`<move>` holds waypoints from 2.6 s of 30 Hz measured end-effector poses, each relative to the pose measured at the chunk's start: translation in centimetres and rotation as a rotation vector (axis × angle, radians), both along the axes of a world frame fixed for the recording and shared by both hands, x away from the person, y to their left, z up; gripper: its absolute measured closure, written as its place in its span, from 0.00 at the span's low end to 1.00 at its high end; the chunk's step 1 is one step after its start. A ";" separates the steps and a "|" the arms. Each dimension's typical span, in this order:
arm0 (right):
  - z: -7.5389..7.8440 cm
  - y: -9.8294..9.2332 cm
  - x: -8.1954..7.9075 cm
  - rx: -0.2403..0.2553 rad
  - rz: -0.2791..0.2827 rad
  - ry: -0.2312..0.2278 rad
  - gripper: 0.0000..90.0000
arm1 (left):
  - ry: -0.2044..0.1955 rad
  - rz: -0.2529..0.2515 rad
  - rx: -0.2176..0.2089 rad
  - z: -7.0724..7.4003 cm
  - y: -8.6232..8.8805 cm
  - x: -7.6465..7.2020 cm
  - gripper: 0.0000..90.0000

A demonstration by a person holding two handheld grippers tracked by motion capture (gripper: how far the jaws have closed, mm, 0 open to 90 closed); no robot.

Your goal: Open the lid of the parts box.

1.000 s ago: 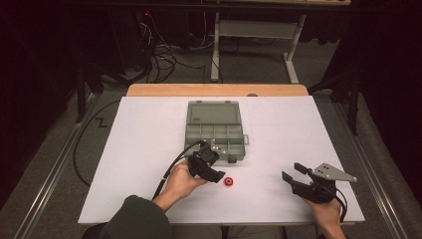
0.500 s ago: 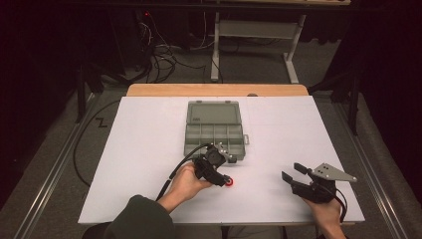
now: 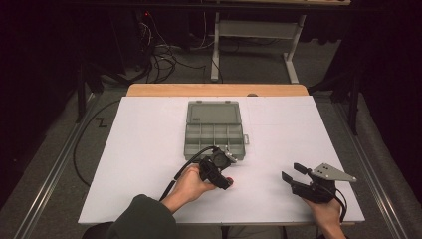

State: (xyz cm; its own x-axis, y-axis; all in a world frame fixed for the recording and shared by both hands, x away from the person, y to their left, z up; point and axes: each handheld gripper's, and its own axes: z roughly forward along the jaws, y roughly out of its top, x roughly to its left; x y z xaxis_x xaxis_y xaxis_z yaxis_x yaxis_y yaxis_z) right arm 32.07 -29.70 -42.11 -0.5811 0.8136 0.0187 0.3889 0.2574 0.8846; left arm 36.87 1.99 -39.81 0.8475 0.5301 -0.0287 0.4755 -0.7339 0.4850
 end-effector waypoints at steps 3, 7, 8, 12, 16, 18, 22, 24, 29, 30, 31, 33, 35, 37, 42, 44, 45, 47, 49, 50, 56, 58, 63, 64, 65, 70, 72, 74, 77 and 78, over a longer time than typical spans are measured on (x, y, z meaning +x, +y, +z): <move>0.0 0.0 0.0 0.000 0.000 0.001 0.47 | 0.004 -0.006 0.008 -0.1 -0.2 0.0 0.49; 0.0 0.0 0.0 0.000 0.001 0.002 0.47 | 0.007 -0.010 0.016 -0.2 -0.4 0.0 0.49; 0.0 0.0 0.0 0.000 0.001 0.001 0.47 | 0.009 -0.012 0.019 -0.2 -0.5 0.0 0.49; 0.0 0.0 0.0 0.000 0.002 0.002 0.47 | 0.010 -0.020 0.037 -0.4 -0.8 0.0 0.49; 0.0 0.0 0.0 0.000 0.003 0.004 0.47 | 0.010 -0.038 0.057 -0.6 -1.2 0.0 0.50; -0.1 0.0 0.1 -0.002 0.007 0.003 0.47 | 0.008 -0.047 0.071 -0.7 -1.4 -0.1 0.50; -0.1 0.0 0.1 -0.001 0.011 0.005 0.47 | 0.012 -0.050 0.077 -0.8 -1.7 0.0 0.50; -0.1 0.0 0.1 0.000 0.011 0.005 0.47 | 0.012 -0.053 0.080 -0.9 -1.7 0.0 0.51; -0.1 0.0 0.1 -0.001 0.013 0.005 0.47 | 0.017 -0.051 0.076 -0.9 -1.6 0.1 0.54; -0.1 0.0 0.1 -0.002 0.013 0.006 0.47 | 0.017 -0.049 0.075 -0.9 -1.6 0.1 0.55; -0.1 0.1 0.1 -0.001 0.013 0.008 0.47 | 0.017 -0.048 0.074 -0.9 -1.6 0.2 0.56; -0.1 0.1 0.1 -0.005 0.015 0.007 0.47 | 0.011 -0.049 0.079 -0.9 -1.6 0.1 0.57; -0.1 0.2 0.0 -0.006 0.016 0.007 0.48 | 0.010 -0.054 0.081 -0.9 -1.6 0.1 0.58; -0.1 0.1 0.0 -0.006 0.018 0.006 0.48 | 0.010 -0.060 0.077 -0.9 -1.6 0.1 0.60; -0.1 0.1 0.0 -0.007 0.018 0.004 0.48 | 0.005 -0.071 0.080 -0.9 -1.6 0.0 0.63; -0.1 0.1 0.0 -0.007 0.018 0.004 0.48 | 0.003 -0.075 0.080 -0.9 -1.6 0.0 0.64; -0.1 0.1 0.0 -0.007 0.018 0.004 0.48 | 0.003 -0.076 0.079 -0.9 -1.6 0.0 0.64; -0.1 0.1 0.0 -0.008 0.018 0.003 0.48 | 0.005 -0.078 0.077 -0.9 -1.6 0.0 0.66; -0.1 0.2 0.0 -0.008 0.017 0.004 0.48 | 0.005 -0.080 0.076 -0.9 -1.6 0.0 0.68; -0.1 0.2 0.0 -0.008 0.018 0.001 0.48 | 0.004 -0.081 0.076 -0.9 -1.6 0.0 0.68; 0.0 0.1 0.0 -0.003 0.017 -0.005 0.48 | 0.011 -0.076 0.072 -0.9 -1.5 0.0 0.69; 0.0 0.2 0.0 -0.003 0.019 -0.002 0.47 | 0.009 -0.076 0.073 -0.9 -1.5 0.0 0.69; 0.0 0.0 -0.1 0.002 0.016 -0.008 0.47 | 0.014 -0.071 0.066 -0.8 -1.5 0.1 0.69; 0.0 0.0 -0.1 0.006 0.012 -0.010 0.47 | 0.016 -0.070 0.062 -0.7 -1.5 0.1 0.69; 0.0 -0.1 -0.1 0.011 0.010 -0.011 0.47 | 0.015 -0.069 0.059 -0.7 -1.4 0.1 0.69; 0.1 0.1 -0.1 0.007 0.014 -0.016 0.47 | 0.010 -0.062 0.041 -0.3 -1.0 0.1 0.69; 0.1 0.1 -0.1 0.007 0.013 -0.016 0.47 | 0.004 -0.057 0.033 -0.1 -0.8 0.1 0.69; 0.1 0.1 -0.1 0.005 0.013 -0.016 0.47 | 0.004 -0.049 0.026 0.0 -0.6 0.2 0.69; 0.1 0.0 -0.2 0.007 0.009 -0.021 0.47 | 0.008 -0.032 0.014 0.2 -0.5 0.3 0.69; 0.1 0.0 -0.2 0.006 0.010 -0.021 0.47 | 0.006 -0.027 0.011 0.2 -0.5 0.3 0.69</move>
